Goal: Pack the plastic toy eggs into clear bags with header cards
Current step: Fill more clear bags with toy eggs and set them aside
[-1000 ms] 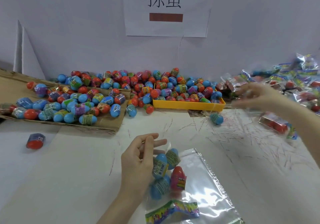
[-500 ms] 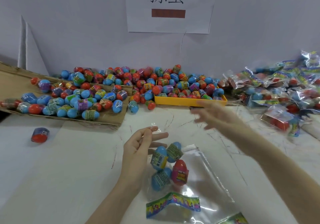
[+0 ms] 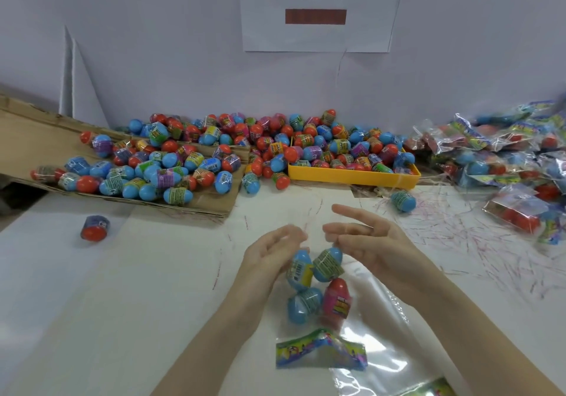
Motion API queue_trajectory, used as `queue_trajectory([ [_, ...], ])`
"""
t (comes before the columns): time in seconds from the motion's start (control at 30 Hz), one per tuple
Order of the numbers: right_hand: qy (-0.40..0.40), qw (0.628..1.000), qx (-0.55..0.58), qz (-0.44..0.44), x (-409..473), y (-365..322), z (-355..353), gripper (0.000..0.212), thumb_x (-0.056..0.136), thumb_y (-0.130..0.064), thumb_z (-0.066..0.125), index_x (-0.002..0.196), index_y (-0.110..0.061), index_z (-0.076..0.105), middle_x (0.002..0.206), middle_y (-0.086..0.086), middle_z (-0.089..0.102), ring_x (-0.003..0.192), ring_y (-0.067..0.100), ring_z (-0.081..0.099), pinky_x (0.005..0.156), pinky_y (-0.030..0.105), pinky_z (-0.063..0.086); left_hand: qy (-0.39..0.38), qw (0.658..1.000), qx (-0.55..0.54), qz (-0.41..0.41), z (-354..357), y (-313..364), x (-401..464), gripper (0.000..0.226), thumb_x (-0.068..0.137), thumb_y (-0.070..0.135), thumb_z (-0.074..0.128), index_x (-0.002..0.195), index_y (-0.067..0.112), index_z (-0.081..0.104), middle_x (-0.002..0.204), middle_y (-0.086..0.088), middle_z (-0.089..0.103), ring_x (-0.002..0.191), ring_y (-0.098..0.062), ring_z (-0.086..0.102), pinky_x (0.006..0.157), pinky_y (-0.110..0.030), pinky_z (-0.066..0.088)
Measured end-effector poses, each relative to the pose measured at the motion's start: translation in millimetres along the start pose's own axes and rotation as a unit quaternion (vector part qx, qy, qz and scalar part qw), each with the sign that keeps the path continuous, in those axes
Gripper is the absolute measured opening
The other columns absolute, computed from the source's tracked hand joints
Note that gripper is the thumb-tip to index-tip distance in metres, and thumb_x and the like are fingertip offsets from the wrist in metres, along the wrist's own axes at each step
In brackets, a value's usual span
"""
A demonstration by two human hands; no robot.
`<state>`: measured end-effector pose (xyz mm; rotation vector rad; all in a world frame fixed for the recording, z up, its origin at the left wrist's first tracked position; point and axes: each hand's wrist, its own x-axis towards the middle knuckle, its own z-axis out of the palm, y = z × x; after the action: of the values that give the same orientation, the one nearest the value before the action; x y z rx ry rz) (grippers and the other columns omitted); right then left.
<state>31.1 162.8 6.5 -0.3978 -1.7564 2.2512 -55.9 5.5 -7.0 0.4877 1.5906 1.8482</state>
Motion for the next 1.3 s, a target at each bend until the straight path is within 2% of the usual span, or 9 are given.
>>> queue_trajectory([
  [0.07,0.003,1.0,0.022,-0.01,-0.5,-0.8,0.0,0.05,0.066,0.005,0.058,0.114,-0.01,0.057,0.092,0.012,0.072,0.083,0.018,0.069,0.07,0.02,0.054,-0.021,0.999,0.032,-0.034,-2.5,-1.9,0.6,0.059,0.057,0.043,0.068,0.111,0.019,0.062,0.109,0.002,0.069,0.102,-0.012,0.064,0.09,-0.025,0.05],
  [0.2,0.018,0.999,0.037,-0.011,-3.2,-3.0,1.4,0.054,0.065,-0.006,0.063,0.118,-0.014,0.054,0.101,0.009,0.071,0.094,0.018,0.067,0.072,0.02,0.054,-0.024,0.999,0.025,-0.032,-5.1,-2.1,2.2,0.021,0.077,0.017,0.067,0.097,0.016,0.066,0.092,0.002,0.075,0.084,-0.01,0.07,0.065,-0.017,0.054],
  [0.33,0.004,0.998,-0.038,0.047,-7.6,-3.0,3.4,0.052,0.06,-0.025,0.07,0.11,-0.011,0.061,0.097,0.009,0.072,0.085,0.019,0.069,0.066,0.022,0.055,-0.022,1.0,-0.008,-0.016,-5.6,-0.6,0.9,0.034,0.066,0.022,0.068,0.099,0.014,0.066,0.091,0.001,0.075,0.079,-0.009,0.07,0.059,-0.014,0.051],
  [0.5,0.02,0.998,-0.023,0.047,-8.4,-2.3,0.4,0.024,0.063,-0.022,0.068,0.083,-0.011,0.075,0.091,0.015,0.071,0.076,0.019,0.069,0.067,0.024,0.057,-0.031,0.999,-0.007,-0.018,-7.3,1.4,2.4,0.04,0.065,0.035,0.064,0.099,0.015,0.067,0.094,0.002,0.074,0.078,-0.009,0.069,0.06,-0.015,0.051],
  [0.7,0.029,0.999,-0.026,0.029,-11.2,-1.9,-2.0,0.021,0.066,-0.017,0.063,0.082,-0.012,0.074,0.09,0.013,0.072,0.076,0.017,0.069,0.063,0.02,0.054,0.0,1.0,-0.005,-0.012,-9.1,-0.9,2.7,0.037,0.066,0.039,0.063,0.096,0.017,0.07,0.092,0.003,0.074,0.078,-0.007,0.068,0.065,-0.015,0.053],
  [0.87,0.023,0.999,-0.035,0.023,-13.0,-4.3,-2.2,0.025,0.068,-0.018,0.063,0.089,-0.009,0.073,0.094,0.011,0.072,0.081,0.022,0.069,0.064,0.023,0.055,0.051,0.998,-0.013,-0.024,-12.3,-1.4,4.3,0.046,0.056,0.041,0.067,0.094,0.015,0.068,0.079,0.0,0.075,0.067,-0.007,0.068,0.059,-0.015,0.053],
  [0.93,0.026,0.998,-0.041,0.027,-13.2,-4.9,-2.8,0.024,0.068,-0.017,0.063,0.089,-0.01,0.074,0.092,0.012,0.072,0.079,0.021,0.069,0.064,0.022,0.056,0.053,0.998,-0.017,-0.028,-14.0,-1.8,4.9,0.042,0.061,0.037,0.067,0.093,0.011,0.068,0.08,-0.002,0.074,0.067,-0.008,0.068,0.059,-0.016,0.053],
  [1.07,0.037,0.998,-0.053,0.024,-13.9,-5.9,-4.6,0.018,0.063,-0.017,0.066,0.078,-0.012,0.076,0.085,0.013,0.072,0.072,0.019,0.069,0.063,0.021,0.056,0.052,0.998,-0.019,-0.013,-15.9,-0.6,4.3,0.01,0.074,0.019,0.067,0.078,0.013,0.074,0.083,-0.003,0.075,0.067,-0.009,0.069,0.057,-0.016,0.053],
  [1.3,0.048,0.992,-0.118,-0.005,-13.5,-9.2,-9.7,0.02,0.056,-0.023,0.072,0.074,-0.018,0.077,0.08,0.011,0.073,0.069,0.019,0.07,0.061,0.019,0.055,0.079,0.997,0.011,0.015,-20.4,4.5,4.6,0.013,0.075,0.012,0.069,0.066,0.016,0.076,0.07,-0.002,0.073,0.059,-0.006,0.066,0.052,-0.016,0.051],
])
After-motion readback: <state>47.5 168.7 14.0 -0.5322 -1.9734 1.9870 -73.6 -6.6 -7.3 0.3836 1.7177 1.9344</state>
